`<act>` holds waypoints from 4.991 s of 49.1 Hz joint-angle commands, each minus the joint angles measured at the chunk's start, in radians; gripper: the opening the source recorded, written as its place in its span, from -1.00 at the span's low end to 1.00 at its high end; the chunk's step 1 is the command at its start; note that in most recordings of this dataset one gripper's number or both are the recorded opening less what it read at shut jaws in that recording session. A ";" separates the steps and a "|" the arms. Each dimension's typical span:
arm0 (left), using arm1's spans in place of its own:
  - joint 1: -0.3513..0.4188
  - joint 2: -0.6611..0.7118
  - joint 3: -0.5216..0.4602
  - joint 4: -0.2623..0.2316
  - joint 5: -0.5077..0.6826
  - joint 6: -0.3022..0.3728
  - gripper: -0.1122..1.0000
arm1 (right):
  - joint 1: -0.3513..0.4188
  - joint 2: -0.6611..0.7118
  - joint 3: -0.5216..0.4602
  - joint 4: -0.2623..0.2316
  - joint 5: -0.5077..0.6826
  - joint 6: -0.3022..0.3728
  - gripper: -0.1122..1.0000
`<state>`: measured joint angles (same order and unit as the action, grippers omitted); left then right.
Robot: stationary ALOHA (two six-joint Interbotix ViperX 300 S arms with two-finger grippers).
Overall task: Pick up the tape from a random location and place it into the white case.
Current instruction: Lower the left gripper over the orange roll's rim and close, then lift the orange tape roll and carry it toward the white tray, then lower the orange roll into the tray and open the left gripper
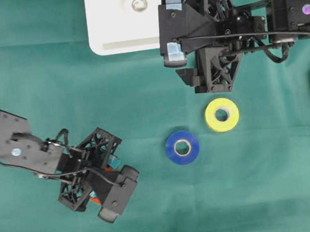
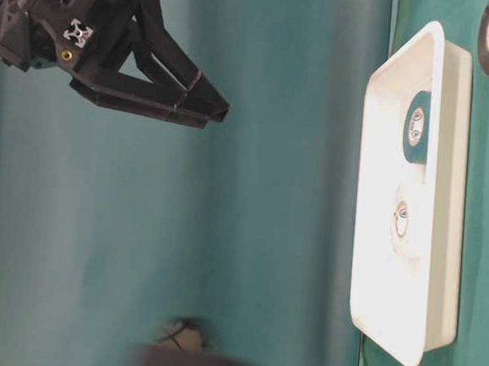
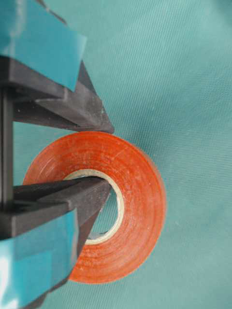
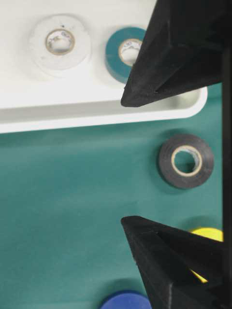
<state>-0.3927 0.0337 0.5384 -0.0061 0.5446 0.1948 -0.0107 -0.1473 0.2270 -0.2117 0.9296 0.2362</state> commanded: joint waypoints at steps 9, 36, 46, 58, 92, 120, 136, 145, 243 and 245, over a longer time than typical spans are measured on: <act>-0.017 -0.141 -0.101 -0.002 0.120 0.000 -0.37 | 0.000 -0.017 -0.008 -0.003 -0.003 0.005 0.82; -0.031 -0.299 -0.319 0.003 0.331 0.005 -0.37 | 0.008 -0.017 0.000 0.003 -0.003 0.006 0.82; -0.031 -0.302 -0.393 0.005 0.422 0.005 -0.37 | 0.009 -0.017 0.000 0.005 -0.002 0.008 0.82; -0.031 -0.305 -0.462 0.005 0.497 0.005 -0.37 | 0.011 -0.017 0.000 0.005 -0.002 0.008 0.82; -0.031 -0.301 -0.505 0.005 0.571 0.005 -0.37 | 0.011 -0.017 0.000 0.005 0.000 0.006 0.82; -0.006 -0.295 -0.494 0.005 0.571 0.005 -0.37 | 0.011 -0.017 0.002 0.005 0.000 0.006 0.82; 0.170 -0.301 -0.443 0.005 0.577 0.008 -0.37 | 0.012 -0.017 0.003 0.005 0.002 0.006 0.82; 0.325 -0.304 -0.422 0.006 0.577 0.012 -0.37 | 0.012 -0.017 0.003 0.005 0.002 0.006 0.82; 0.744 -0.089 -0.482 0.008 0.437 0.207 -0.37 | 0.017 -0.017 0.005 -0.005 0.012 -0.008 0.82; 0.749 -0.087 -0.459 0.008 0.407 0.207 -0.37 | 0.017 -0.017 0.005 -0.005 0.012 -0.008 0.82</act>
<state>0.3451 -0.0414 0.0629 0.0015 1.0017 0.4004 0.0046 -0.1473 0.2408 -0.2132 0.9449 0.2301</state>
